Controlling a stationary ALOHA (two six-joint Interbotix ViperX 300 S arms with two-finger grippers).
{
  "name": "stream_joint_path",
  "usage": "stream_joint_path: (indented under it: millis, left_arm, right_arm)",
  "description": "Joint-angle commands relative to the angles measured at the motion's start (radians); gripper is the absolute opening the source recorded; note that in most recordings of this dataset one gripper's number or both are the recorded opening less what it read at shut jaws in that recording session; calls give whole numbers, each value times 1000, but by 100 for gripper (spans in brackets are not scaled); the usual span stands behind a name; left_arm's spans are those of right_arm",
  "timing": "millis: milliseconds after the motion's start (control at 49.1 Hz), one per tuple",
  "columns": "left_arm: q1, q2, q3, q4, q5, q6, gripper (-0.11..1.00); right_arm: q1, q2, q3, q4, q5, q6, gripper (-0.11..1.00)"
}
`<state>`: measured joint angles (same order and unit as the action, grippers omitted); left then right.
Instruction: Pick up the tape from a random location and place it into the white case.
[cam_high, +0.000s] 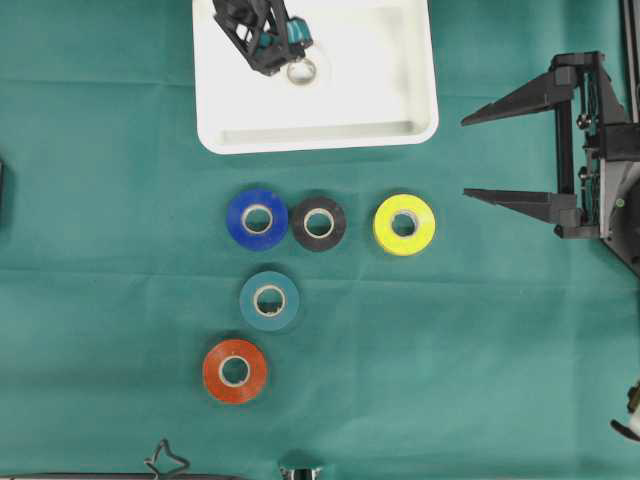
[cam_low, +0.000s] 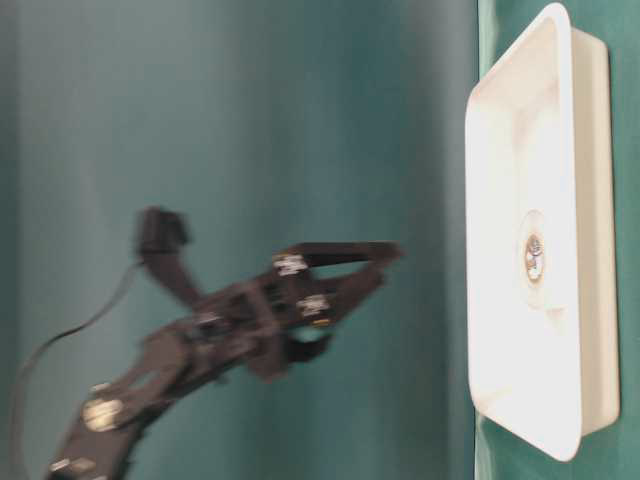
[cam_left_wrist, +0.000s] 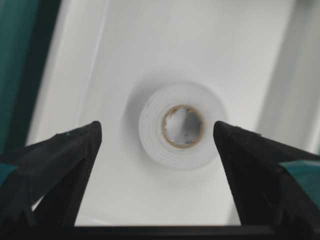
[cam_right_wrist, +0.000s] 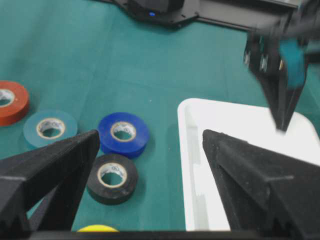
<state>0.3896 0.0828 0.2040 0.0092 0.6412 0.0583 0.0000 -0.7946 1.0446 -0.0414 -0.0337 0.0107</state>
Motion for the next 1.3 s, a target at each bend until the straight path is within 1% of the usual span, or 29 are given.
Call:
stream_joint_path:
  millis: [0, 142, 346, 488, 590, 855, 956, 1058, 1160, 1282]
  left_arm:
    - [-5, -67, -40, 0, 37, -2, 98]
    - [-5, -114, -55, 0, 92, -2, 98]
    - [0, -129, -38, 3, 89, 0, 98]
    - [-11, -133, -34, 0, 89, -3, 98]
    - [-52, -130, -31, -2, 89, -5, 98]
    - [-262, -123, -31, -2, 71, -9, 98]
    - [-324, -120, -31, -2, 48, -9, 98]
    - [-350, -120, -28, -2, 35, -9, 98]
    - [-347, -130, -12, -2, 35, -9, 98]
    - [-348, -170, 31, -2, 35, -8, 98]
  right_arm:
    - [3, 0, -29, 0, -3, 0, 92]
    - [3, 0, -34, -2, 9, 3, 92]
    - [3, 0, -38, -2, 14, 3, 92]
    - [3, 0, -38, 0, 14, 3, 92]
    - [3, 0, -38, 0, 14, 3, 92]
    - [3, 0, -40, -2, 14, 3, 92]
    - [3, 0, -41, 0, 14, 3, 92]
    - [3, 2, -40, 0, 11, 5, 92]
    - [3, 0, -41, -2, 11, 8, 92]
    - [3, -5, -41, 2, 15, 9, 92]
